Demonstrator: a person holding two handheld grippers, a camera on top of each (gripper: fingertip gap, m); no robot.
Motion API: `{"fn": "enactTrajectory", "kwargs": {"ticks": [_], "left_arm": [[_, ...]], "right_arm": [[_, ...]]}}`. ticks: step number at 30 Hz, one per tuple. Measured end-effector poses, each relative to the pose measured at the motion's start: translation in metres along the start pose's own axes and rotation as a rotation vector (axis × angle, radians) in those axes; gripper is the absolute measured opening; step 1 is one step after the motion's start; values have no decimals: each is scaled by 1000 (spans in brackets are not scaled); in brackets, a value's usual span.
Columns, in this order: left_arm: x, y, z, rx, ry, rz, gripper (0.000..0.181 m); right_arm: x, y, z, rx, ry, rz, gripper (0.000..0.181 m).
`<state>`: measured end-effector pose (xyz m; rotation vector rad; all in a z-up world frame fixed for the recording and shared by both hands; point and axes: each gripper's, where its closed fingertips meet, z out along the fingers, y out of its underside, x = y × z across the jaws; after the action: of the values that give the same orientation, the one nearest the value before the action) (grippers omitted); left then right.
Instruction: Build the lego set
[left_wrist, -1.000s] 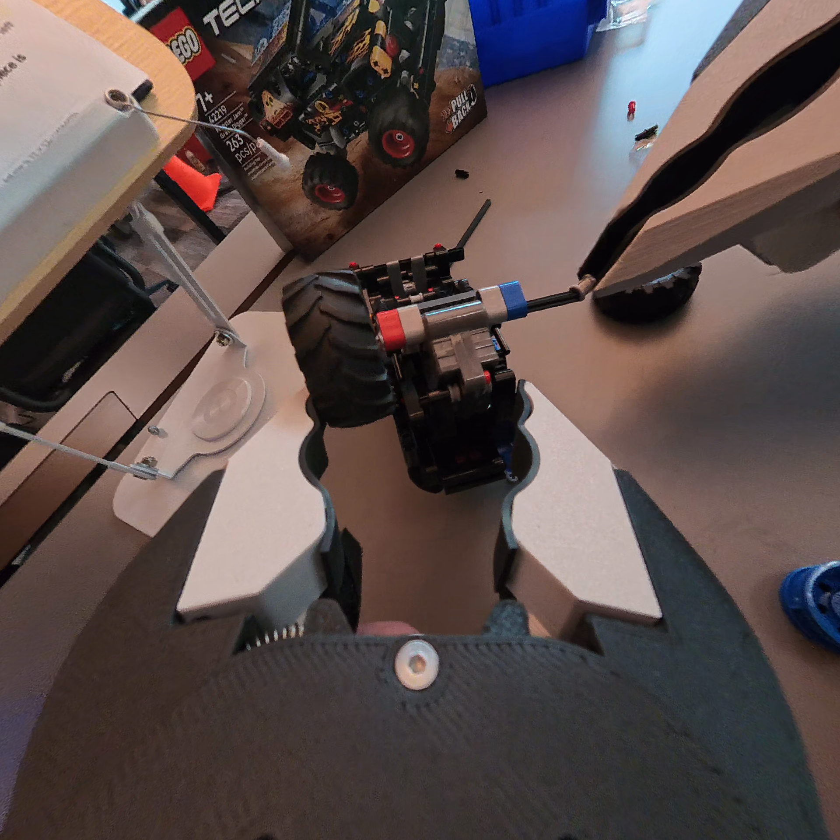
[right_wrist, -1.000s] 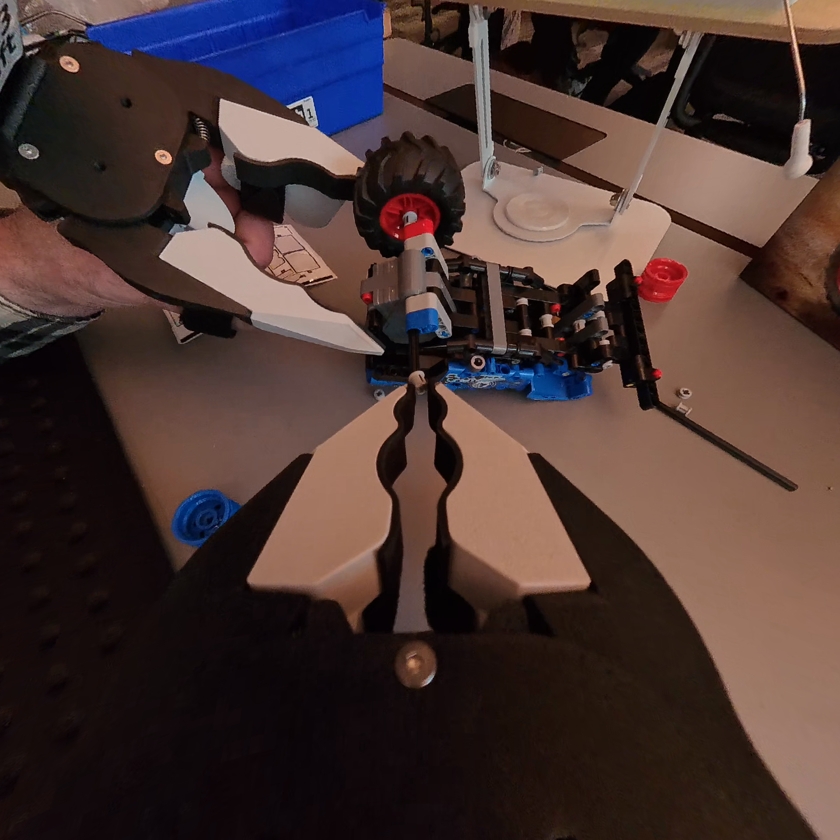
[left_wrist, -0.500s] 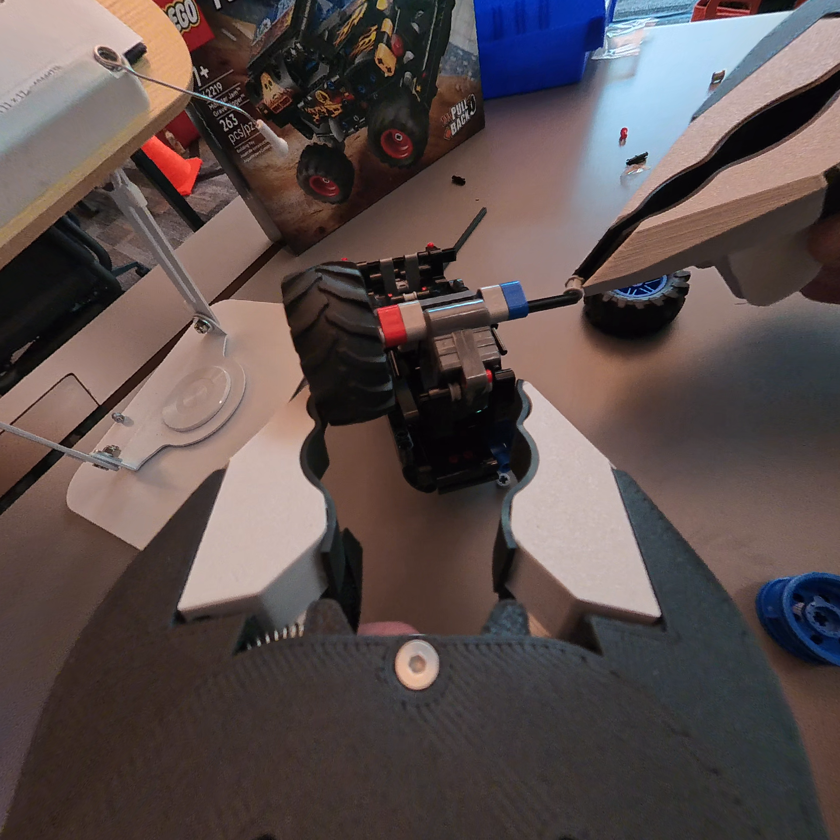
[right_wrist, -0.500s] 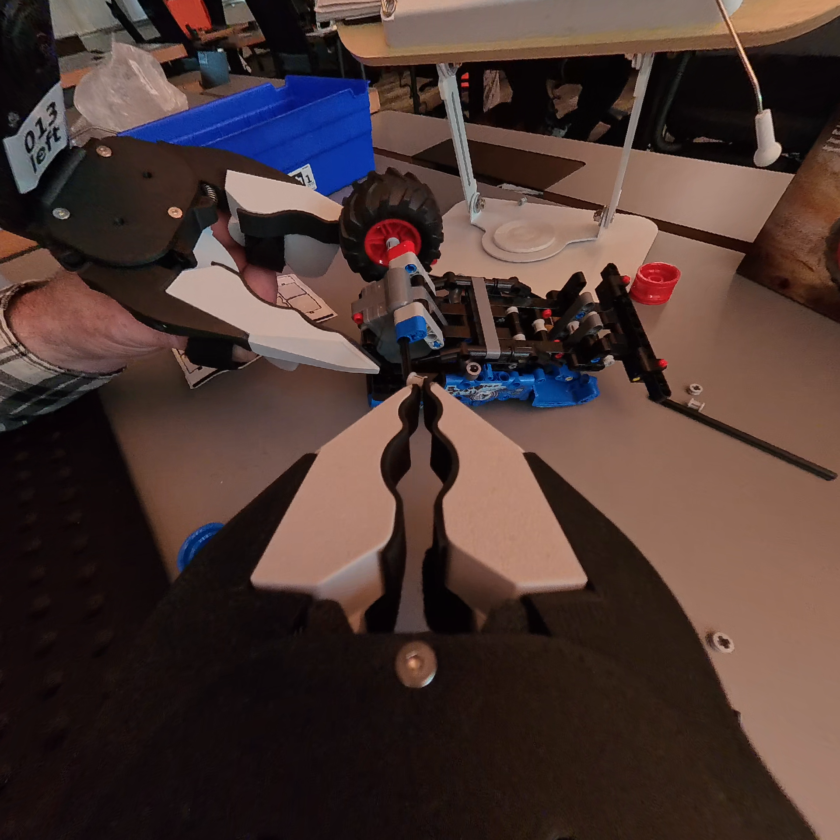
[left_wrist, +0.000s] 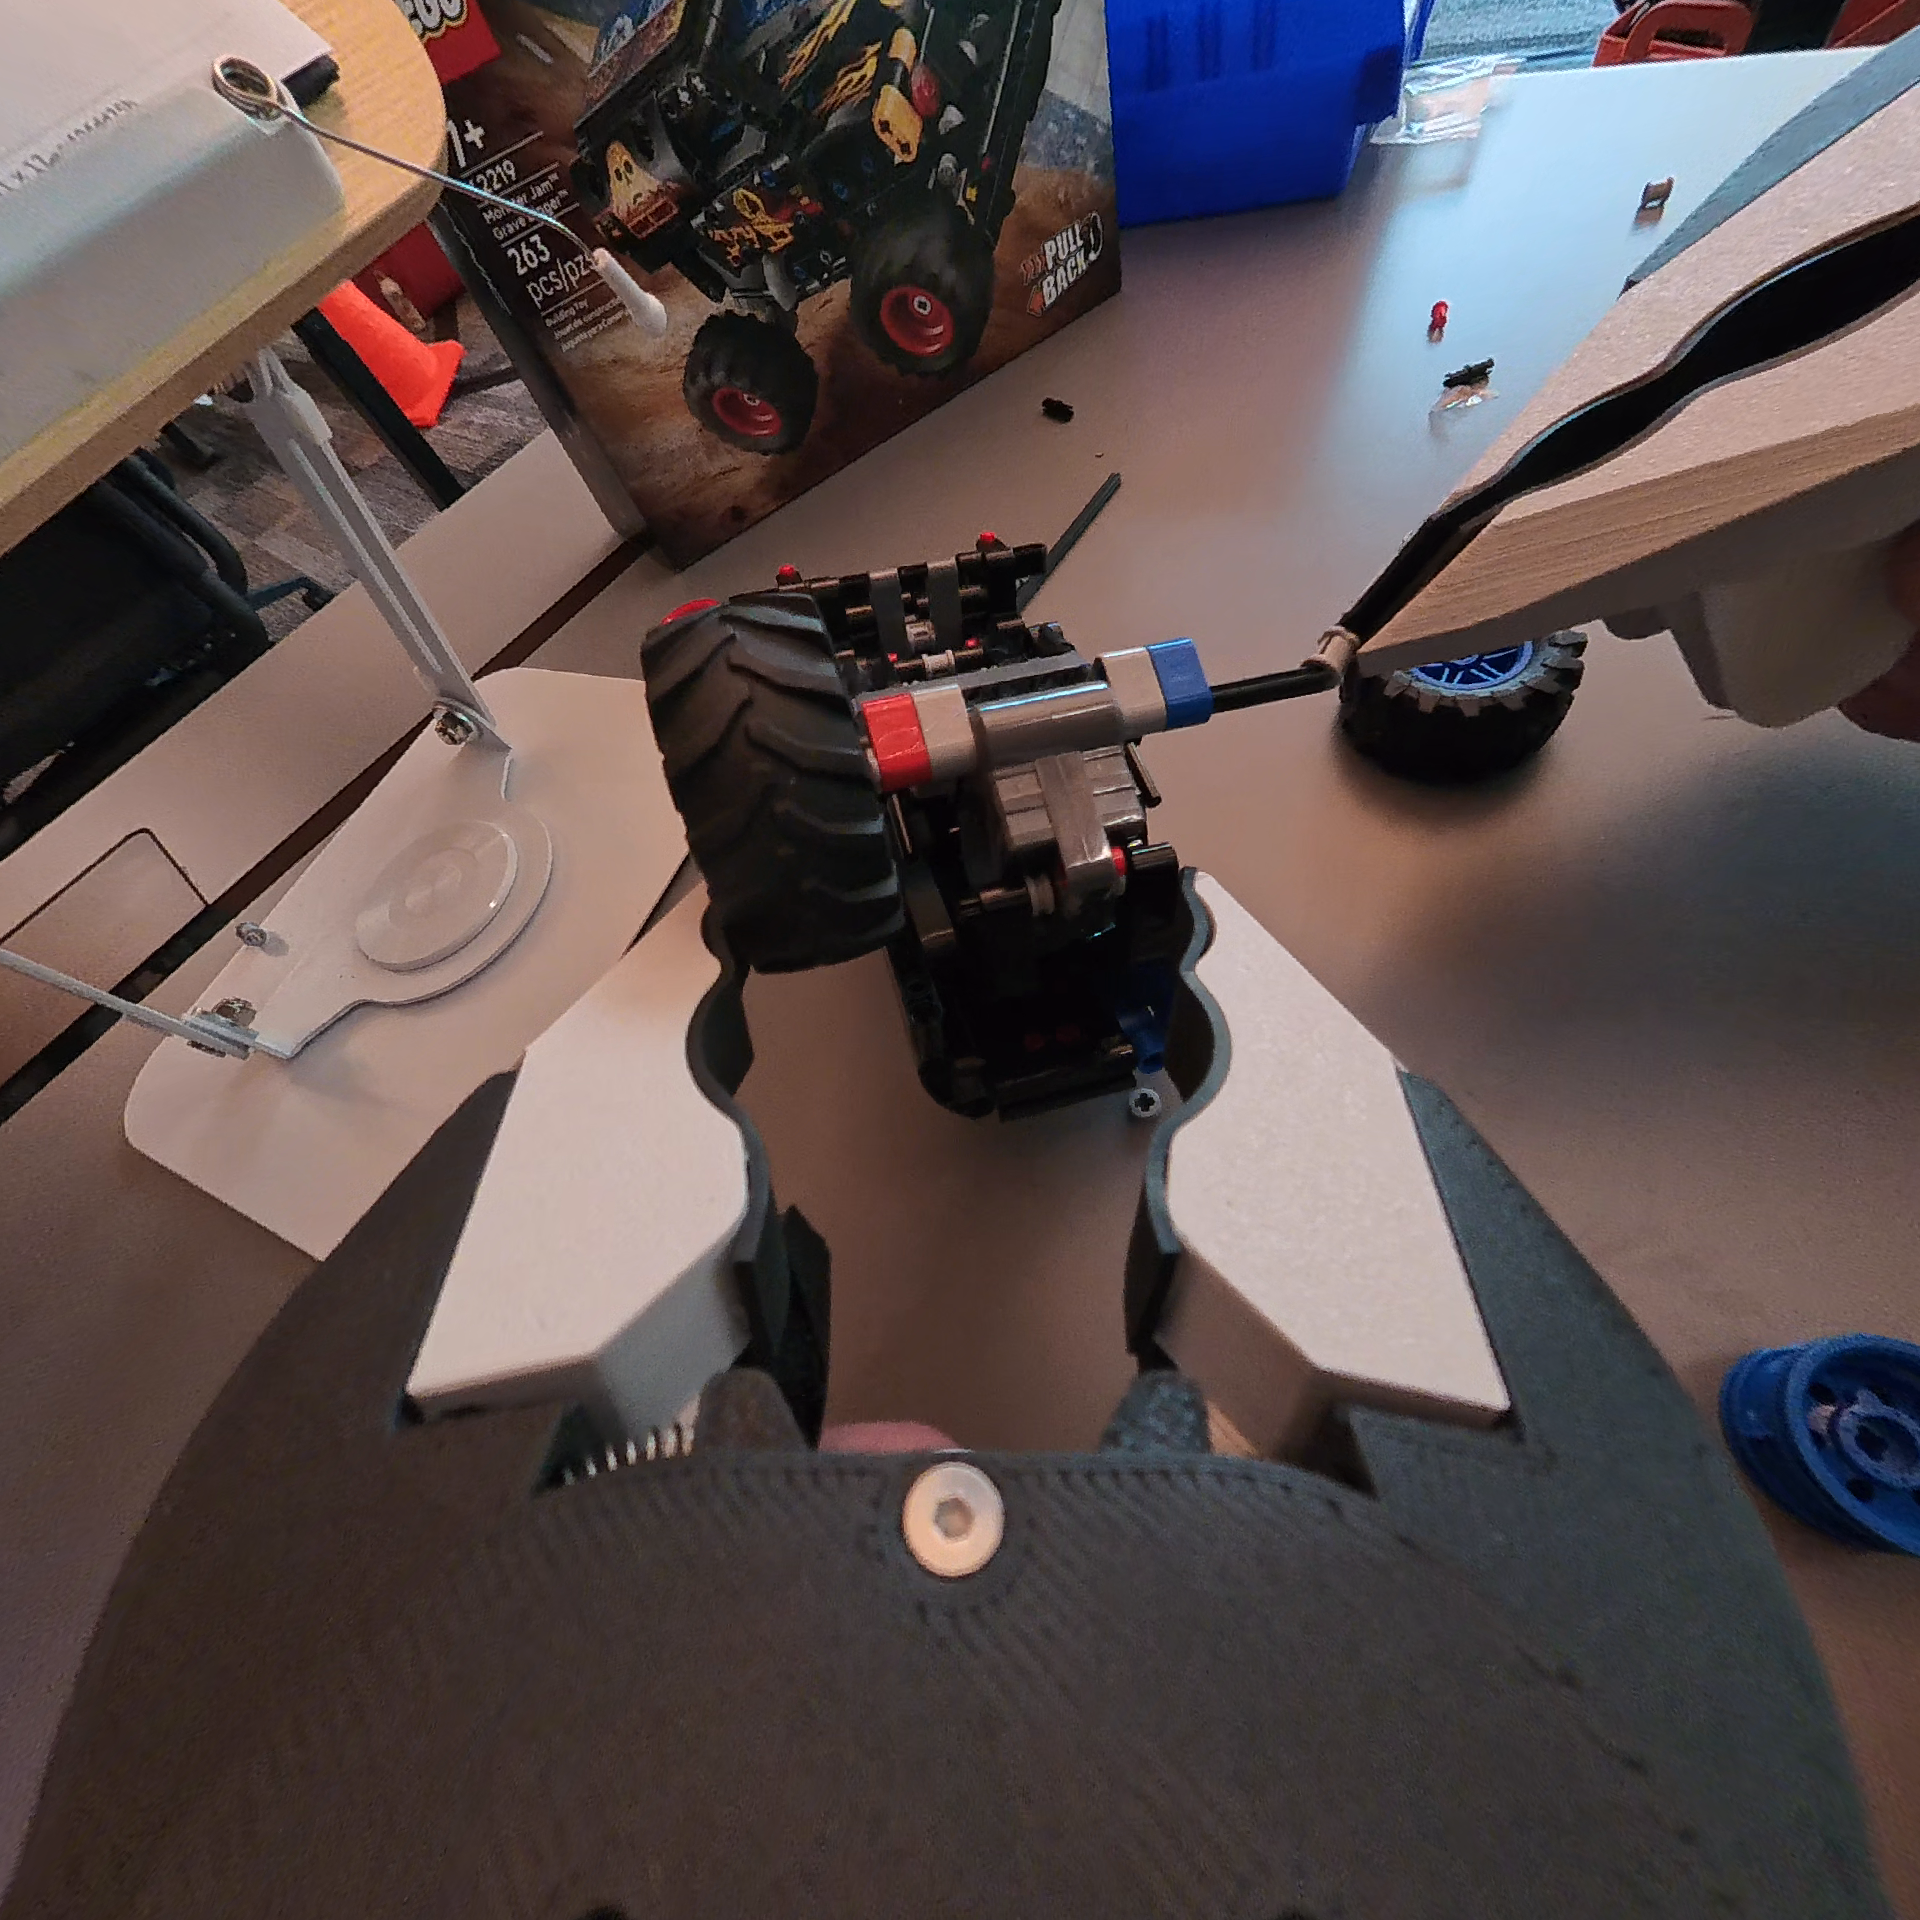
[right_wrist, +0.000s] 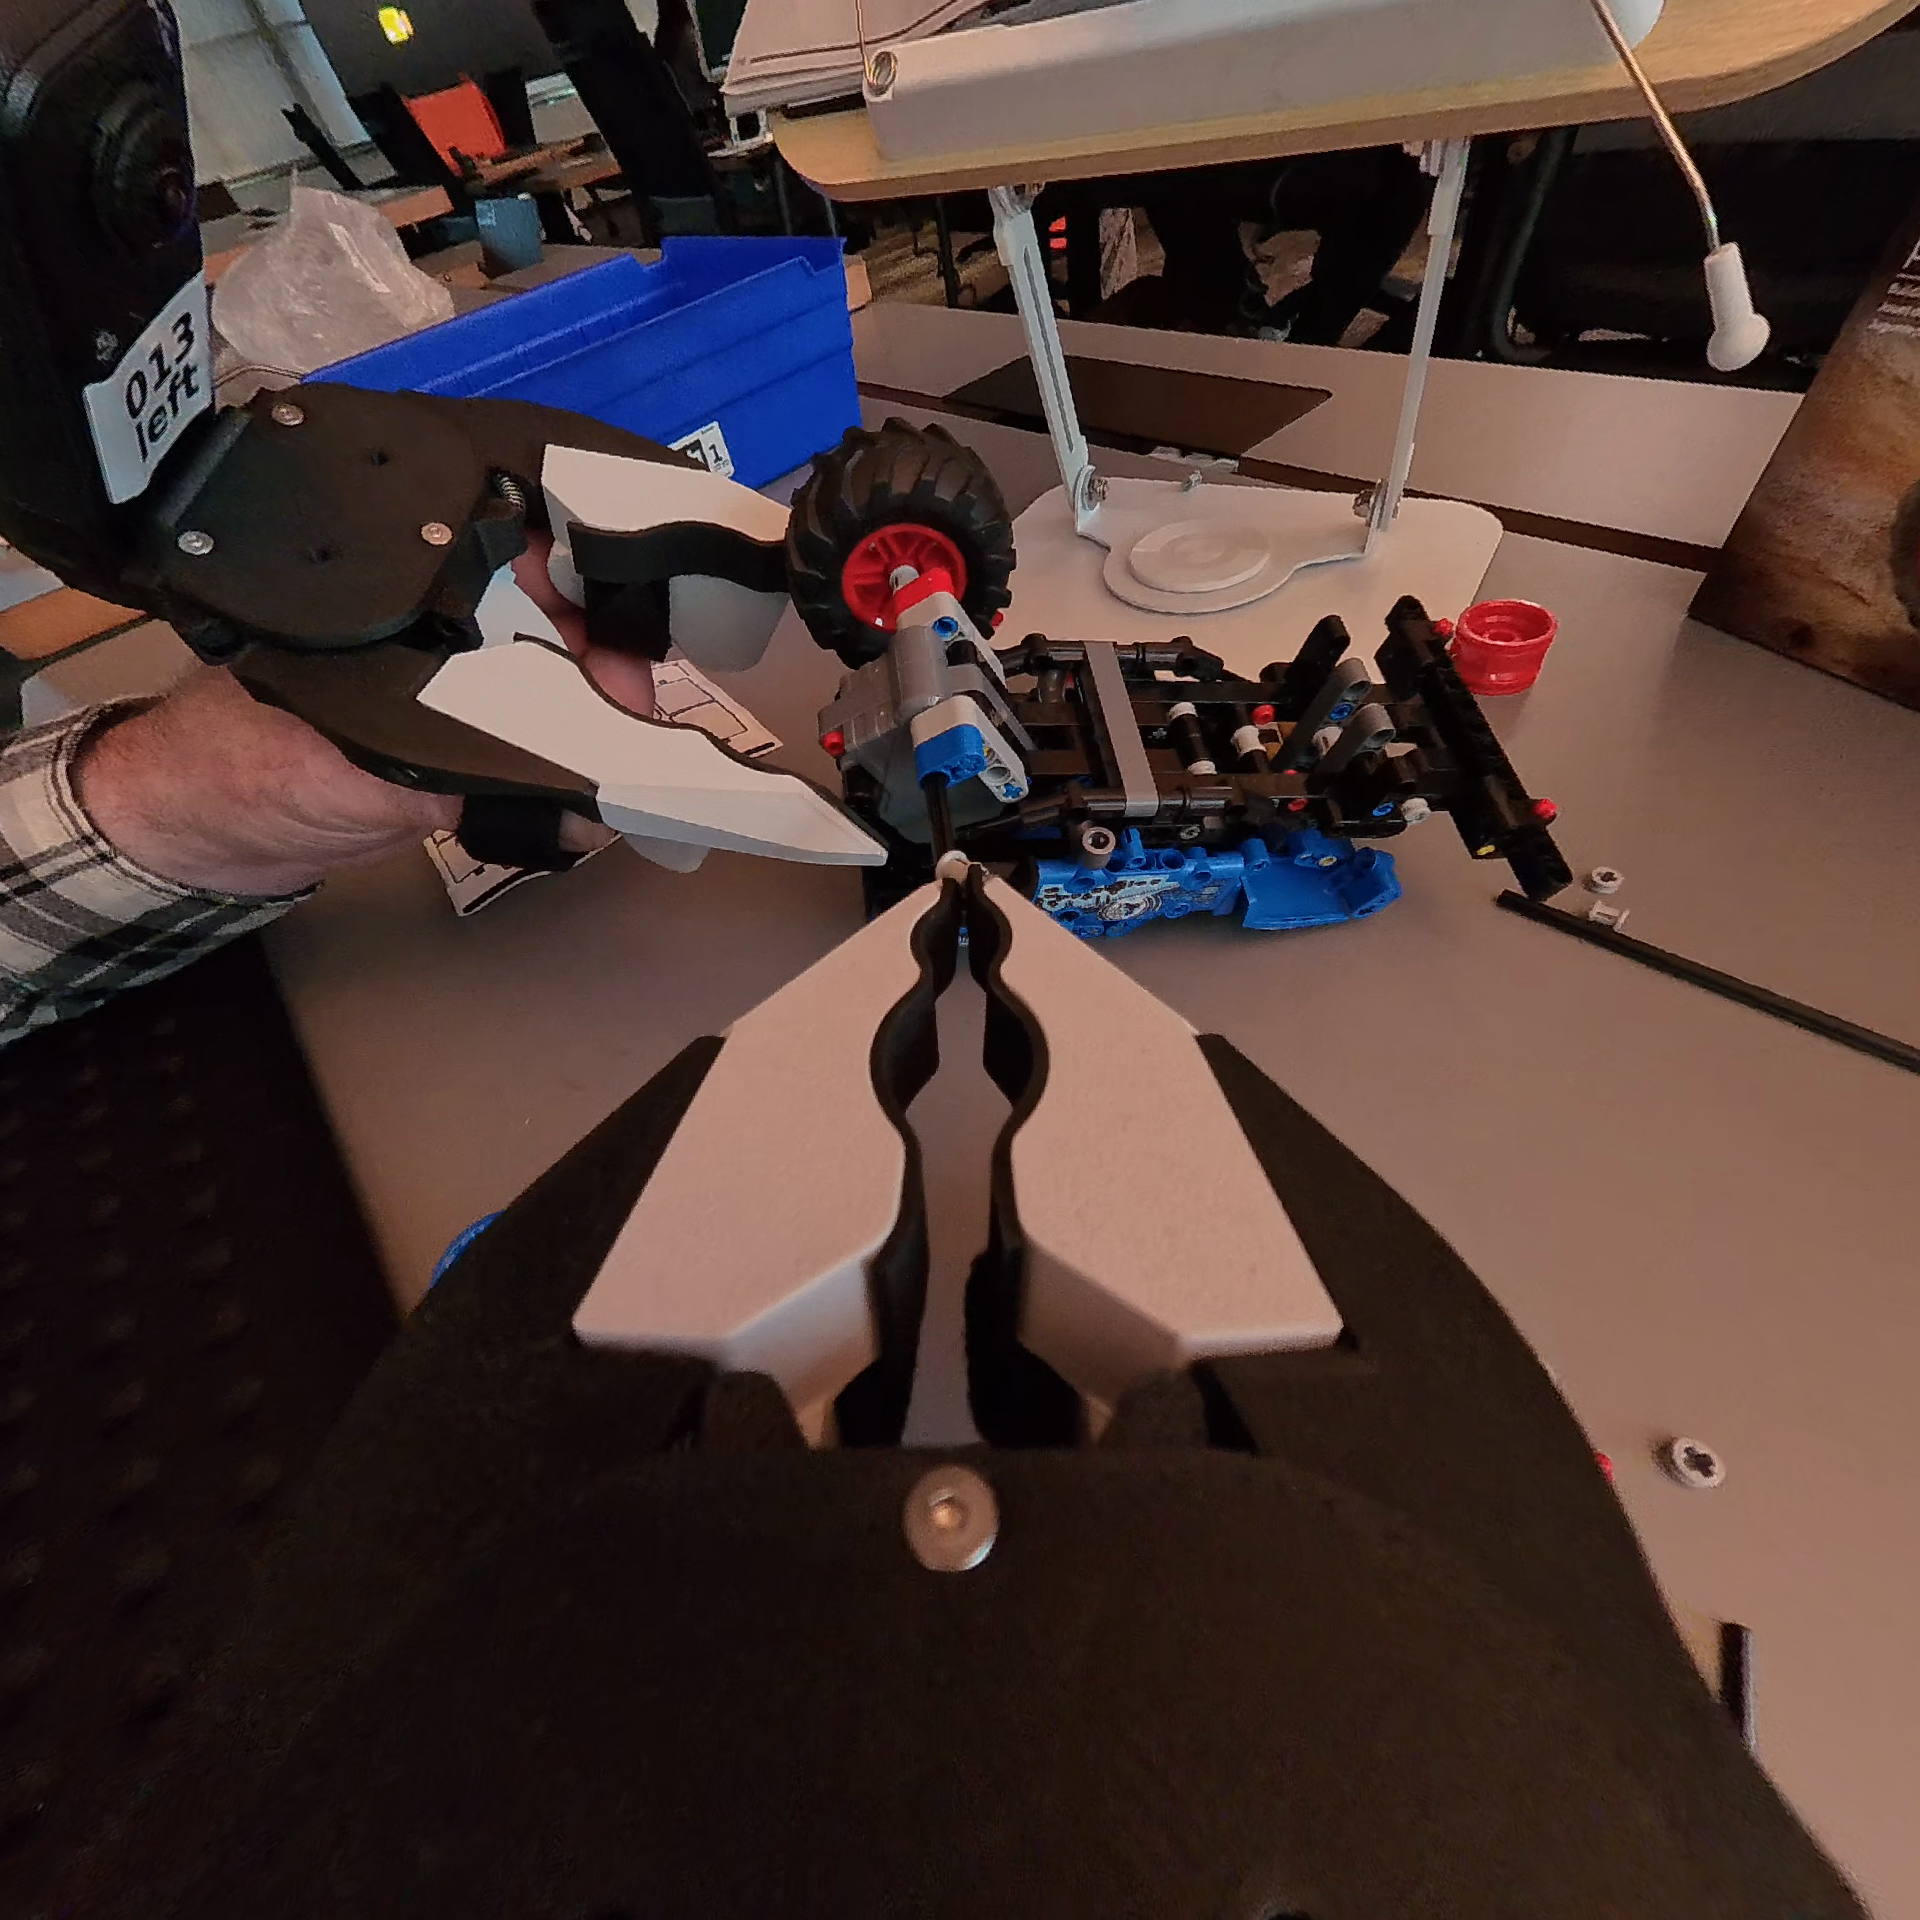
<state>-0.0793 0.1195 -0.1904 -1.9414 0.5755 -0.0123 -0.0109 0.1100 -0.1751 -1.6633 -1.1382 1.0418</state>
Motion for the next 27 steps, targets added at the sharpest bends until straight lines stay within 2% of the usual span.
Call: {"fn": "enactTrajectory", "kwargs": {"ticks": [17,27], "left_arm": [[-1,4,5,-10,-7,-37,80],[-1,3,5,-6,-14,-9,80]], "right_arm": [[-4,6,2,17,-61,135,0],[-1,5,2,25,-57,139,0]]}}
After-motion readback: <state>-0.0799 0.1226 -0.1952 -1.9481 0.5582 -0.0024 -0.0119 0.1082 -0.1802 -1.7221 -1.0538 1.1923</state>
